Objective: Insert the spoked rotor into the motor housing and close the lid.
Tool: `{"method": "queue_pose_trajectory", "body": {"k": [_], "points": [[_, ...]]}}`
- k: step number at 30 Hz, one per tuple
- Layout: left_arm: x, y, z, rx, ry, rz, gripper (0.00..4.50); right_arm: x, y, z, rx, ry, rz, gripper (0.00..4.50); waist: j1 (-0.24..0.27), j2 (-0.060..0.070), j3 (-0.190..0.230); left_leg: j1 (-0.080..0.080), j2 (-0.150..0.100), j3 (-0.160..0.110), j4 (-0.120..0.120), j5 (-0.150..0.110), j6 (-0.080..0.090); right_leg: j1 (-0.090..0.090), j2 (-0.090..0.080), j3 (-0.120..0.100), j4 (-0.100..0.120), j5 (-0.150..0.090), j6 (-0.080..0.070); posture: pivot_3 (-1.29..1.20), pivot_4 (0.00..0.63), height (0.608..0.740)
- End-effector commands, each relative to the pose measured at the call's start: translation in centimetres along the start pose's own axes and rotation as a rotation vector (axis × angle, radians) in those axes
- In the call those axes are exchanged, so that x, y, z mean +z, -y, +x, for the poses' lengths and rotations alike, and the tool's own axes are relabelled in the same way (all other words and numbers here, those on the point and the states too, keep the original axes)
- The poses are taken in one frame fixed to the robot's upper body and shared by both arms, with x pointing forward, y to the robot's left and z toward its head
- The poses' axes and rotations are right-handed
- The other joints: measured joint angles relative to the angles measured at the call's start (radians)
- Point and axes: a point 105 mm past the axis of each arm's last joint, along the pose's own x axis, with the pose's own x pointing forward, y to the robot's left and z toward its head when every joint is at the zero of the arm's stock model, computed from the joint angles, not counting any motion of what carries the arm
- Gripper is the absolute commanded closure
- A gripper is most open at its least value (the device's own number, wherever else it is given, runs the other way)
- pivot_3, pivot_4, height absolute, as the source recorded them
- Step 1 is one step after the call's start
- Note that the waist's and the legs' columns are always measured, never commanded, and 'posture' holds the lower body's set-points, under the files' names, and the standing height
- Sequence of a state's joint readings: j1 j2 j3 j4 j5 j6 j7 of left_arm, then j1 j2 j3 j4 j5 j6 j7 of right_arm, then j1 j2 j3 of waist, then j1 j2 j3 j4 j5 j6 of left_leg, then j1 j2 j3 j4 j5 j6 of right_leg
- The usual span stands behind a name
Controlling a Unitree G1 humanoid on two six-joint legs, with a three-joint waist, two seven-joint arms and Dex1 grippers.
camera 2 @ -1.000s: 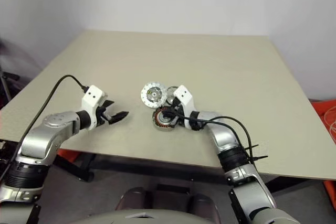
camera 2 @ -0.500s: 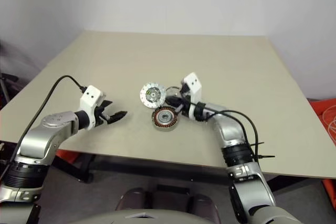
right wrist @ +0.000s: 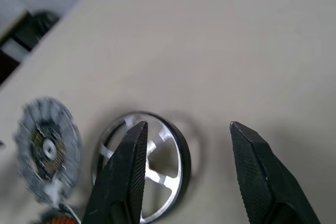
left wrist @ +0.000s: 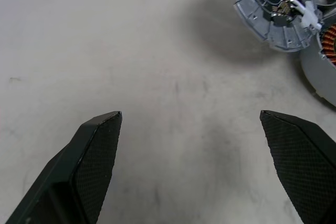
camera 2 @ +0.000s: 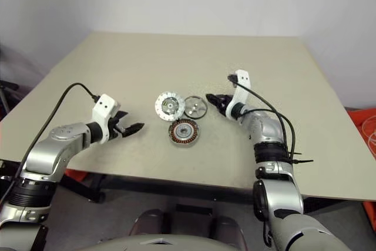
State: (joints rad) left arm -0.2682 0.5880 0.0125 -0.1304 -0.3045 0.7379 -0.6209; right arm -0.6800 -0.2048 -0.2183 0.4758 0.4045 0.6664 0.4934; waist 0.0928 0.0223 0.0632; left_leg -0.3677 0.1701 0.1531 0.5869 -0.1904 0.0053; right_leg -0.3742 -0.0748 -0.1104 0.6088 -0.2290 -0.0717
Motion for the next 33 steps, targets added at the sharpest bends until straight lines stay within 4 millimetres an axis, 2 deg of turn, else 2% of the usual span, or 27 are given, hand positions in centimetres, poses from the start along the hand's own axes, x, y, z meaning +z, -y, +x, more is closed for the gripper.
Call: {"method": "queue_pose_trajectory", "body": {"k": [1, 6, 12, 20, 28, 33], "points": [[1.1, -0.3, -0.3, 0.013, 0.033, 0.042, 0.0, 1.4, -1.3, 0.1, 0.06, 0.023, 0.063, 1.91, 0.001, 0.0, 0.0, 0.0, 0.0, 0.0, 0.0, 0.0, 0.0, 0.0, 0.0, 0.0, 0.0, 0.0, 0.0, 0.0, 0.0, 0.74], [1.1, -0.3, -0.4, 0.011, 0.029, 0.052, 0.0, -0.5, -1.5, 0.3, 0.063, -0.061, 0.215, 1.91, 0.002, 0.0, 0.0, 0.001, 0.0, 0.0, 0.0, 0.0, 0.0, 0.002, 0.0, 0.0, 0.0, 0.0, 0.0, 0.0, 0.0, 0.74], [1.3, -0.4, -0.6, 0.013, 0.027, 0.059, 0.0, -2.1, -1.3, 0.9, 0.04, -0.099, 0.275, 1.91, 0.002, 0.0, 0.0, 0.001, 0.0, 0.0, 0.0, 0.0, -0.001, 0.001, 0.0, 0.0, 0.0, 0.0, 0.0, 0.0, 0.0, 0.74], [1.3, -0.5, -0.9, 0.02, 0.023, 0.066, 0.0, -3.3, -1.8, 1.3, 0.041, -0.136, 0.241, 1.91, 0.001, 0.0, 0.0, 0.002, 0.0, 0.0, 0.0, 0.001, -0.001, 0.002, 0.0, 0.0, 0.0, 0.0, 0.0, 0.0, 0.0, 0.74], [1.1, -0.2, -0.7, 0.012, 0.021, 0.064, 0.0, -3.6, 0.8, -0.3, -0.028, -0.142, 0.184, 1.91, 0.006, 0.0, 0.0, 0.003, 0.0, 0.0, 0.0, 0.001, -0.002, 0.004, 0.0, 0.0, 0.0, 0.0, 0.0, 0.0, 0.0, 0.74], [1.0, 0.3, -0.3, -0.001, 0.02, 0.064, 0.0, -3.5, 0.9, -0.6, -0.027, -0.141, 0.181, 1.91, 0.005, 0.0, 0.0, 0.003, 0.0, 0.0, 0.0, 0.001, -0.002, 0.003, 0.0, 0.0, 0.0, 0.0, 0.0, 0.0, 0.0, 0.74]]}}
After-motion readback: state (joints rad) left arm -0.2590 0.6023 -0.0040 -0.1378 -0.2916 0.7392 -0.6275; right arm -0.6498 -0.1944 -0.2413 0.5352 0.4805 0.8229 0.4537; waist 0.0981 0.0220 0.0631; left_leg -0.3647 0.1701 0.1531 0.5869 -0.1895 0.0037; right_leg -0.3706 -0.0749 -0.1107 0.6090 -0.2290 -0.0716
